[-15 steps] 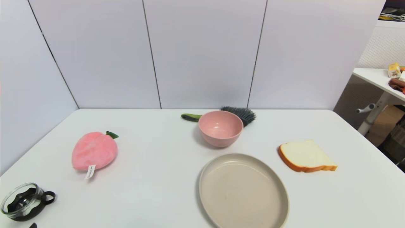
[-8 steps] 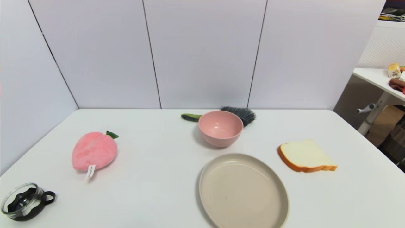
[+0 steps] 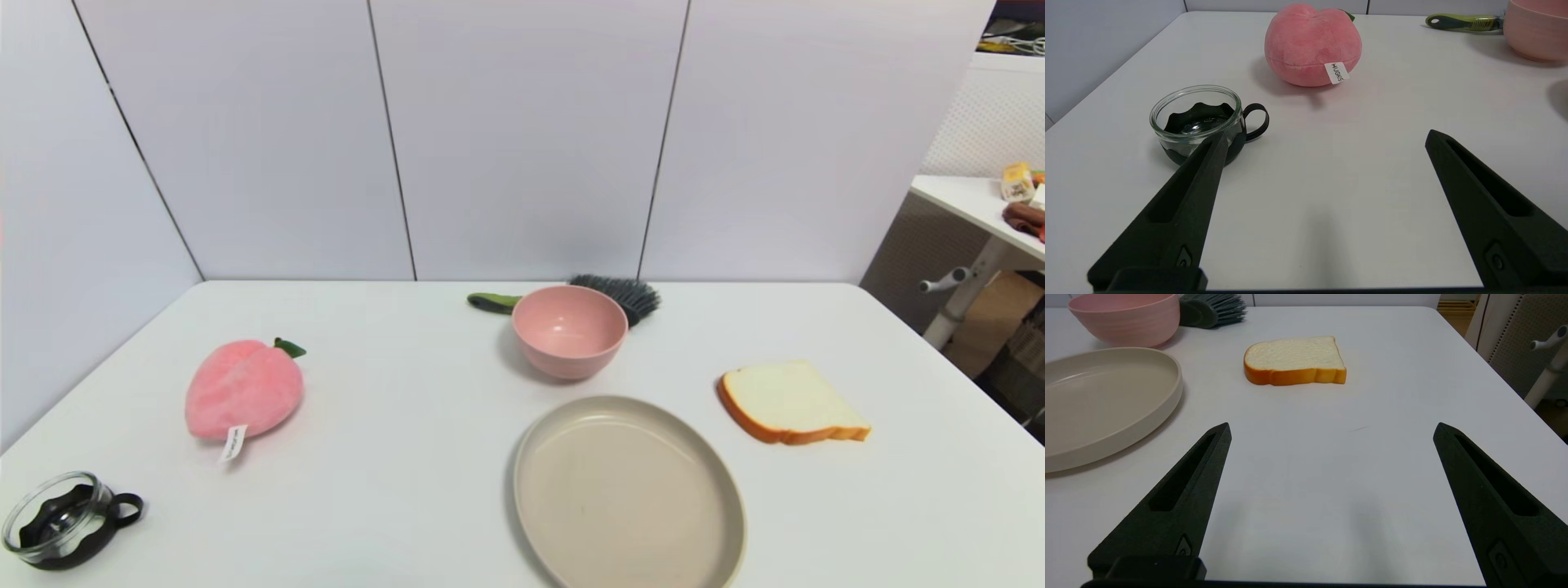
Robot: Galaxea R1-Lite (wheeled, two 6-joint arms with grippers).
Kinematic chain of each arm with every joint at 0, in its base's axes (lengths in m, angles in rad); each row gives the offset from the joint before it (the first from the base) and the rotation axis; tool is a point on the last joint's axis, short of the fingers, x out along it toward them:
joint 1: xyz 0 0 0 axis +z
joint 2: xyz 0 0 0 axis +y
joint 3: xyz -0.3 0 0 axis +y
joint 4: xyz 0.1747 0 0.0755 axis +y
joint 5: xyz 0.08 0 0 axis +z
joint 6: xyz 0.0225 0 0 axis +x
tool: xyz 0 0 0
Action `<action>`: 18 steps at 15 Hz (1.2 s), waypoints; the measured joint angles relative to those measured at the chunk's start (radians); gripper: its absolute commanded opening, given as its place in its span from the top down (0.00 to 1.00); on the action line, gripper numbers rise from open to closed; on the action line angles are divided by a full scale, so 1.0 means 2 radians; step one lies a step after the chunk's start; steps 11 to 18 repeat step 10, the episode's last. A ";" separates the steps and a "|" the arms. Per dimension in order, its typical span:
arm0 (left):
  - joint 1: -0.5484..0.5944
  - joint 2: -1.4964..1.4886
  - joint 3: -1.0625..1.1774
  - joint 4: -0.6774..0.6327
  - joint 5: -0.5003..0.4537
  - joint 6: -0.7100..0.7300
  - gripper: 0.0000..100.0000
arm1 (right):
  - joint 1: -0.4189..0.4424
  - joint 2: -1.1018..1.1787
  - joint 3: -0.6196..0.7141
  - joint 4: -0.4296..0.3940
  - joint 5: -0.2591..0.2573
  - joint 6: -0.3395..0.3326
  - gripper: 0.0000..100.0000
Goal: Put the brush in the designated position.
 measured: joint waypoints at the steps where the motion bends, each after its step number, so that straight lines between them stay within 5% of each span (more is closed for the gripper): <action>1: 0.000 0.000 0.000 0.000 0.000 0.000 0.00 | 0.000 0.000 0.000 0.000 0.000 -0.001 0.00; 18: 0.000 0.000 0.000 0.000 0.000 0.000 0.00 | 0.000 0.000 0.000 0.000 0.000 0.003 0.00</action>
